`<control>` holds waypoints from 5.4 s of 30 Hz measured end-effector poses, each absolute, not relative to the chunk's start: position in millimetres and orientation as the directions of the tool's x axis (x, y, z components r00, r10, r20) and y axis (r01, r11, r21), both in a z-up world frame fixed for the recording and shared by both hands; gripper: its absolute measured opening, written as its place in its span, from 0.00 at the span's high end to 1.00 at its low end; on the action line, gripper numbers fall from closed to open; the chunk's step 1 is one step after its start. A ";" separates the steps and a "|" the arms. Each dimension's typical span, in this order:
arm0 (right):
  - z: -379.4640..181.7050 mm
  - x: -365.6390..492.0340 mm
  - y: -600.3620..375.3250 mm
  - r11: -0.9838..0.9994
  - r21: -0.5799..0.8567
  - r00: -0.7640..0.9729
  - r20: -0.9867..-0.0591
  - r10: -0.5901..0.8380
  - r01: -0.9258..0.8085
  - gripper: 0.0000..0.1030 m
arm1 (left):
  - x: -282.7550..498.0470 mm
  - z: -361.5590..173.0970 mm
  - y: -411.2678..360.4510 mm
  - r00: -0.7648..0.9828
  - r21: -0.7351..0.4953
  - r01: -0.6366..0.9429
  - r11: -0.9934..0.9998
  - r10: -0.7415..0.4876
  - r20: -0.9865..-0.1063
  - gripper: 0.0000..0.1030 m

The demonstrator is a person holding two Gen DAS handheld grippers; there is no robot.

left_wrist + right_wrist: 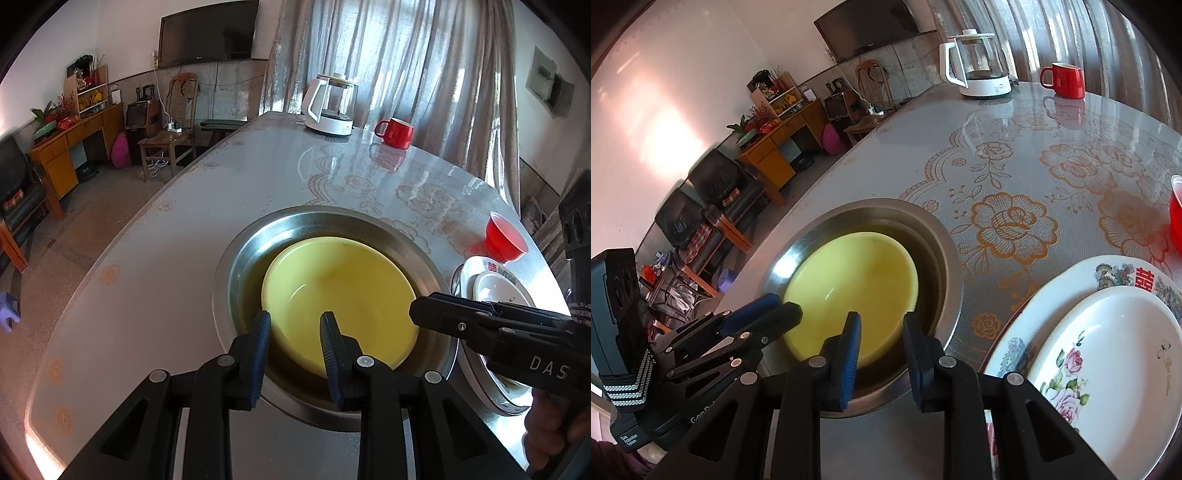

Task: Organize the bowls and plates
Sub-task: 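Lower the yellow bowl into the steel bowl and open the left gripper, then move the left gripper past the plate stack toward the red plastic bowl, then grasp the rim of the red plastic bowl with the left gripper, then lift the red bowl with the left gripper and carry it over the steel bowl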

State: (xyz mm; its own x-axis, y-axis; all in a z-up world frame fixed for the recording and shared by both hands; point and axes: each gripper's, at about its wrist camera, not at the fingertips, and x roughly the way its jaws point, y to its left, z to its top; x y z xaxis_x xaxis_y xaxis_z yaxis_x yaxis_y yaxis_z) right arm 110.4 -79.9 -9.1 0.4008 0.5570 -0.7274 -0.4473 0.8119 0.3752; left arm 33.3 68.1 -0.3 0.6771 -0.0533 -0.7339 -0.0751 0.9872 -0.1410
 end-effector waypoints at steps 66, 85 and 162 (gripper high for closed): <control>2.9 112.7 -368.7 0.860 0.503 0.705 -0.642 0.302 0.090 0.71 | 97.8 26.5 -136.1 0.627 -0.026 0.351 0.936 -0.256 -0.736 0.69; -8.7 145.7 -390.0 0.851 0.514 0.698 -0.648 0.305 0.105 0.71 | 162.6 21.2 -175.7 0.541 -0.121 0.343 0.931 -0.302 -0.785 0.68; -24.0 185.6 -405.2 0.800 0.584 0.702 -0.626 0.339 0.134 0.88 | 249.7 -6.3 -225.9 0.364 -0.356 0.307 0.883 -0.454 -0.813 0.87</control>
State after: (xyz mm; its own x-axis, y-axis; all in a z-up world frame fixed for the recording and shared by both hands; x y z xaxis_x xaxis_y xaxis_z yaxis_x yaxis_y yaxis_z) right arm 185.6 -405.2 -24.0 0.7022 0.3391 -0.6261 0.1343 0.8004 0.5842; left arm 249.7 -225.9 -6.3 0.3636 -0.4542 -0.8133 0.3067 0.8828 -0.3559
